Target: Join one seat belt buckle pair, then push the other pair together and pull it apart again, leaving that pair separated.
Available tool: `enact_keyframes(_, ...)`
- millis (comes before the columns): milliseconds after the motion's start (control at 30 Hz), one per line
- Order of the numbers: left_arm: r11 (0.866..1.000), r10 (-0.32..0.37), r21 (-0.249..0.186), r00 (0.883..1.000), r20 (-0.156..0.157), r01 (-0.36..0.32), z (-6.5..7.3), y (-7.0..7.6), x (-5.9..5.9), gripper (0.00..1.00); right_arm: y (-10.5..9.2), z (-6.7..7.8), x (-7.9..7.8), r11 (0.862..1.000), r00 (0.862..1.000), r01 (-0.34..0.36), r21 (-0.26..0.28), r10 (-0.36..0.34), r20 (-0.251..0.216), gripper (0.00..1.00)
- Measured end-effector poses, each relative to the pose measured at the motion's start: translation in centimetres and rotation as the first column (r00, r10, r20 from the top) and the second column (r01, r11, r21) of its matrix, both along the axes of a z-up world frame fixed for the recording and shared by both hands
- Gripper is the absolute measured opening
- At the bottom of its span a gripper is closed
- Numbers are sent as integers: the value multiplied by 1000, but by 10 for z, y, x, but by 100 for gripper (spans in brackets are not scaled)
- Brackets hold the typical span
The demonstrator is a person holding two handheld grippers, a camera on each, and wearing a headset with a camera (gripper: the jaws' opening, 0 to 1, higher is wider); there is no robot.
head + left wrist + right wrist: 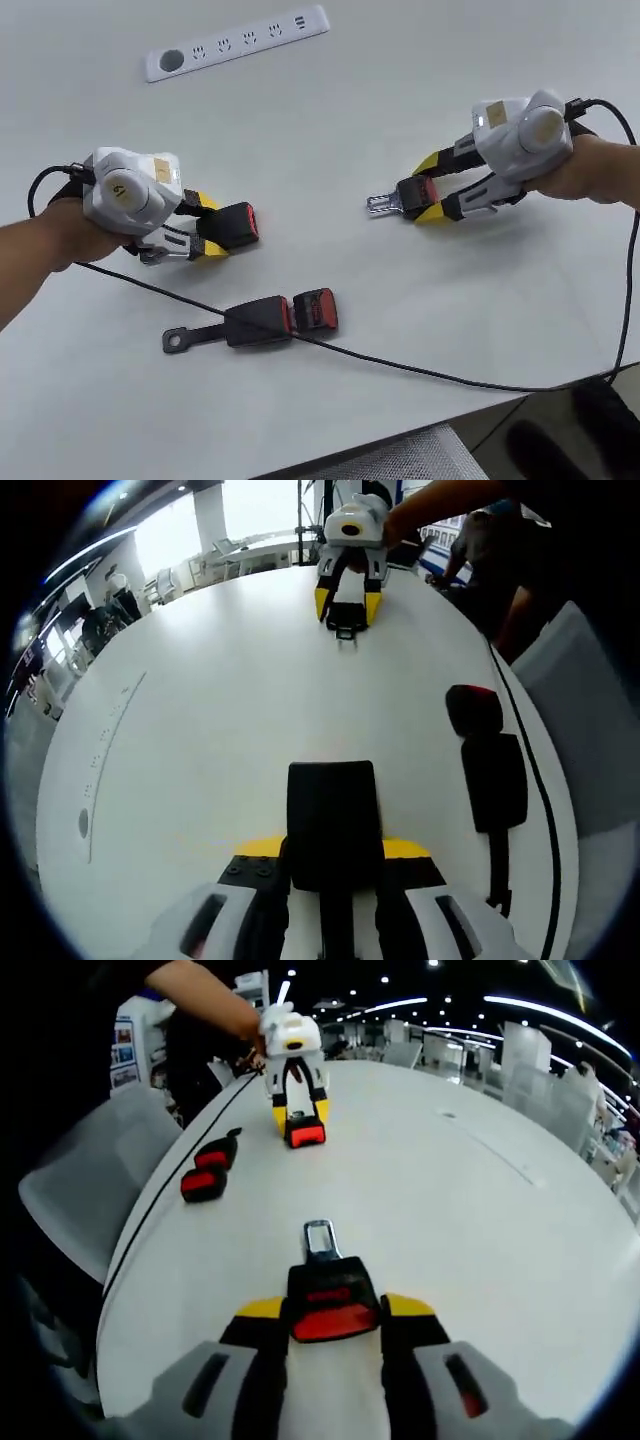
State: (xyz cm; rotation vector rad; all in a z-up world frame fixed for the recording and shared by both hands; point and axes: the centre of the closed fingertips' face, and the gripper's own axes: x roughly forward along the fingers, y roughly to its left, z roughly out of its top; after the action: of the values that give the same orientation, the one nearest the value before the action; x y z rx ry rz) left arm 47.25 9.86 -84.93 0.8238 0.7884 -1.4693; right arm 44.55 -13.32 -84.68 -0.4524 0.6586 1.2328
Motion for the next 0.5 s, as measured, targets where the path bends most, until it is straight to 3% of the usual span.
enact_keyframes(267,1000,3,-8,1000,-4,-3,0,0,0,34,6,0,1,998,1000,16,66,-16,6,35)
enact_keyframes(500,1000,1,-4,1000,-7,-1,0,0,0,34,27,0,5,994,1000,13,108,-14,9,35)
